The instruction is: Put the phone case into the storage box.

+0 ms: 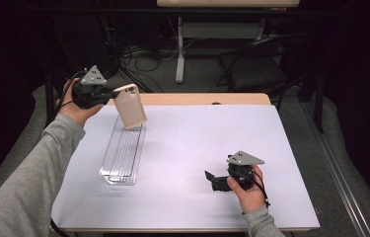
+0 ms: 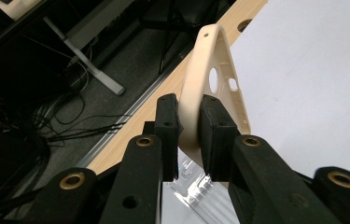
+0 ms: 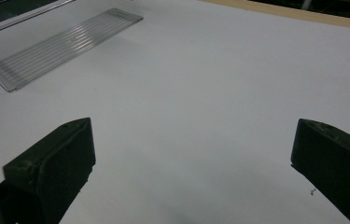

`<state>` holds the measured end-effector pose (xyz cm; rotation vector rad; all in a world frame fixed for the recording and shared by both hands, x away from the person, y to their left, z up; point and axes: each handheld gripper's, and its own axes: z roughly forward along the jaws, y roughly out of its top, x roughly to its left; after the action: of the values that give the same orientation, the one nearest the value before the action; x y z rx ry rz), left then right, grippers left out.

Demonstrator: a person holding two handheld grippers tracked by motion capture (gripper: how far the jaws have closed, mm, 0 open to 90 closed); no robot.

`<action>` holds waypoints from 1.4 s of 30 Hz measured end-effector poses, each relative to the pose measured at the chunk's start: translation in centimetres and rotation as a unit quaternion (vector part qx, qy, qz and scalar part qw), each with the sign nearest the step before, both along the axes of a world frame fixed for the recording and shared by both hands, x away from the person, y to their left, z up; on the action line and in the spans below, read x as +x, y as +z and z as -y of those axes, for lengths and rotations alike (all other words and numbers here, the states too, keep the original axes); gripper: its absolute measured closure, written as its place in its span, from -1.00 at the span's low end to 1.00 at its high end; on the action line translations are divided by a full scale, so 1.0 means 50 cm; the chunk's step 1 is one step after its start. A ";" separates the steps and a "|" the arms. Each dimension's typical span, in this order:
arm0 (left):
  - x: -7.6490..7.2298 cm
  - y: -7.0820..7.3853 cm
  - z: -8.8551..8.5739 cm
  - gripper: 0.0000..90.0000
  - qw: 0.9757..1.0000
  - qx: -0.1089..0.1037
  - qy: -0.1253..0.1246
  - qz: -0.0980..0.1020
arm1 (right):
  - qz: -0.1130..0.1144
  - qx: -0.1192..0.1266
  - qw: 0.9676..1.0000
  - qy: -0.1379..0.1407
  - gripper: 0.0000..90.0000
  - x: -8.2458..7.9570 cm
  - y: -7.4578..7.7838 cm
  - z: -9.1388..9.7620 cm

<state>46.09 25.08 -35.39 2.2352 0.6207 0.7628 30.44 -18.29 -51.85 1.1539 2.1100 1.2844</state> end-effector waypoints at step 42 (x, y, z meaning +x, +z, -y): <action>0.054 -0.103 -0.001 0.75 0.999 0.044 0.010 0.003 | -0.006 -0.006 1.000 0.000 -1.00 0.001 -0.007 -0.002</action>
<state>48.81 25.14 -40.53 2.3098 0.6187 0.8204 30.50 -18.17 -52.21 1.1592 2.1230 1.2658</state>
